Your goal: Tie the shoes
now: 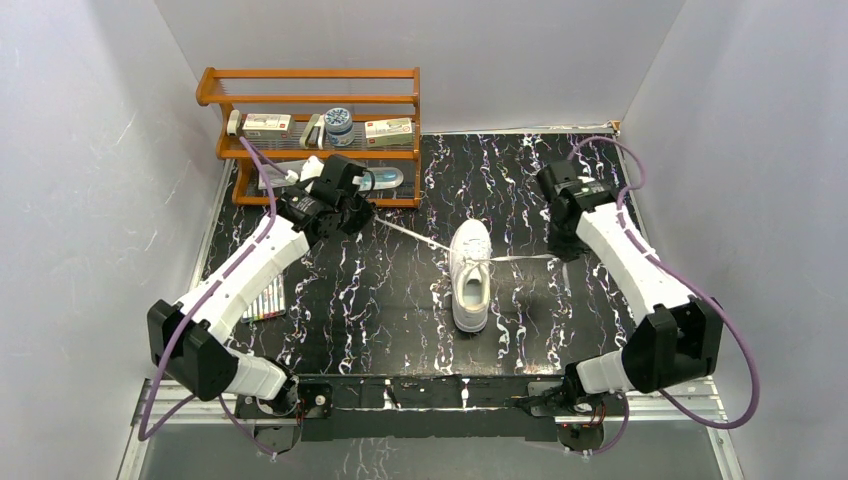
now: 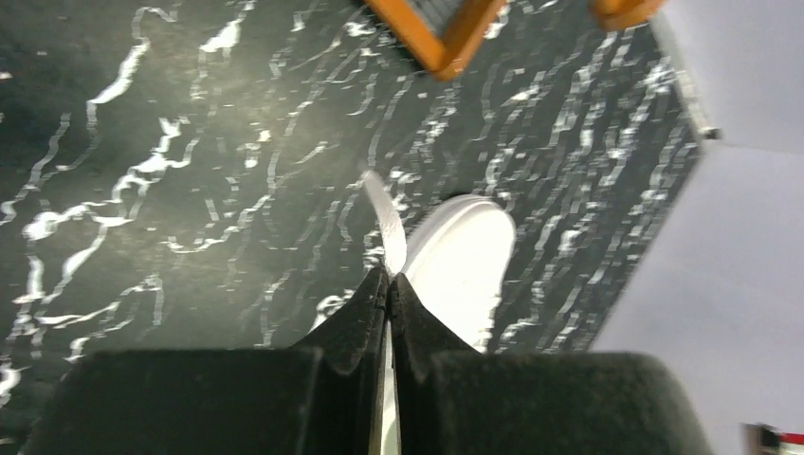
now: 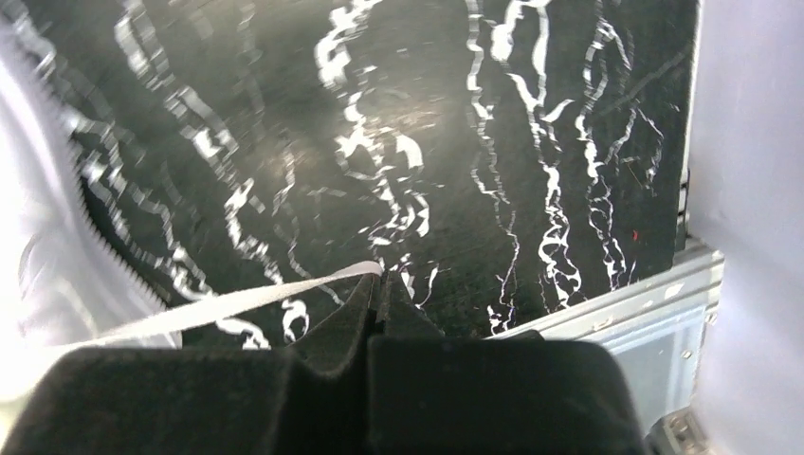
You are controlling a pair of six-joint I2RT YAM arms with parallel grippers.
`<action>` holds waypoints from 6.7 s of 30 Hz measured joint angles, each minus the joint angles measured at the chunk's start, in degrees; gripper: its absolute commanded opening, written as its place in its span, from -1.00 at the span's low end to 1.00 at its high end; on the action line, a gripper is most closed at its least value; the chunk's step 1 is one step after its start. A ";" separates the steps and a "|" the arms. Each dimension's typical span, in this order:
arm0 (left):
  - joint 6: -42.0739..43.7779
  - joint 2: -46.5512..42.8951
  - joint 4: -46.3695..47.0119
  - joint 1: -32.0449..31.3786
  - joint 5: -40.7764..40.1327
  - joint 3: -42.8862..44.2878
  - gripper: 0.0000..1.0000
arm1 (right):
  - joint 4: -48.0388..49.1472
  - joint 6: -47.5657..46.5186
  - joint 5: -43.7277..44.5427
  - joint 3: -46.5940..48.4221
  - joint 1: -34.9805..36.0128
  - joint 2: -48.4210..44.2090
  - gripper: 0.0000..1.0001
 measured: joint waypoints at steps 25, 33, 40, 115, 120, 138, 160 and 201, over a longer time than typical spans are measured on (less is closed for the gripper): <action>6.54 6.49 1.79 8.13 7.41 -18.21 -1.00 | 16.98 4.90 -0.50 -12.15 -24.09 14.32 -1.00; 8.61 7.50 -0.11 10.43 3.56 -21.59 -1.00 | 20.98 4.59 3.89 -14.08 -26.16 17.49 -1.00; 15.89 6.58 4.39 10.45 9.42 -21.38 -0.05 | 22.51 -0.85 -6.21 -13.90 -23.30 11.85 -0.56; 82.25 25.49 62.93 -7.43 49.42 -24.94 -0.05 | 4.46 25.18 -7.52 -18.10 -8.46 -6.19 -1.00; 81.46 25.53 65.29 -7.43 50.64 -24.92 -0.21 | 4.17 25.14 -7.61 -18.10 -8.46 -6.19 -1.00; 79.89 28.26 68.61 -7.43 54.97 -24.22 -1.00 | 1.75 25.27 -8.59 -18.08 -8.48 -8.39 -1.00; 77.55 10.14 59.58 -11.87 46.82 -24.44 -1.00 | 41.29 4.46 -73.96 15.41 -1.81 29.07 -1.00; 70.84 15.52 64.08 -12.68 47.89 -27.32 -1.00 | 14.53 -13.51 -58.51 10.58 -1.14 12.81 0.28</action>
